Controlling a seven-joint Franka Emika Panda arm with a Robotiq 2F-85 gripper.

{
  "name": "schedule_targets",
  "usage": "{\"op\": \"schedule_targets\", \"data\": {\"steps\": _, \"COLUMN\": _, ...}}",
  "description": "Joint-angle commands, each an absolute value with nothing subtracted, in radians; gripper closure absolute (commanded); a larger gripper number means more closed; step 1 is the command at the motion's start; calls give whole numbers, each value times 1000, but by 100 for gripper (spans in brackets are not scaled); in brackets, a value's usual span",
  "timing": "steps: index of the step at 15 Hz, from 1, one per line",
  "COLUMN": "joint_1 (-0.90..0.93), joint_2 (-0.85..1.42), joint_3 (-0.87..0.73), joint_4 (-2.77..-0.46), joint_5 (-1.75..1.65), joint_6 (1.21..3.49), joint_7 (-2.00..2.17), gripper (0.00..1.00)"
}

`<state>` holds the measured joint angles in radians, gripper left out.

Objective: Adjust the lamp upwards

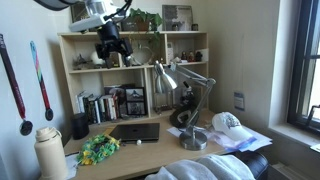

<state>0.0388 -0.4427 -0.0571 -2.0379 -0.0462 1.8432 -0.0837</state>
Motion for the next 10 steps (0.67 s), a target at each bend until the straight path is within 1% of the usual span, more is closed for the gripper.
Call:
{"op": "schedule_targets", "data": {"steps": 1, "joint_1": 0, "joint_2": -257, "joint_3": -134, "joint_4": -1854, "joint_5": -5, "joint_6": 1927, "joint_7": -173, "gripper": 0}}
{"op": "schedule_targets", "data": {"steps": 5, "joint_1": -29, "joint_2": -67, "joint_3": -191, "joint_4": -1684, "joint_5": 78, "joint_6": 2018, "joint_7": -277, "gripper": 0}}
{"op": "schedule_targets", "data": {"steps": 10, "joint_1": -79, "joint_2": 103, "joint_3": -171, "joint_4": -1489, "joint_5": 166, "joint_6": 1995, "joint_7": -346, "gripper": 0}}
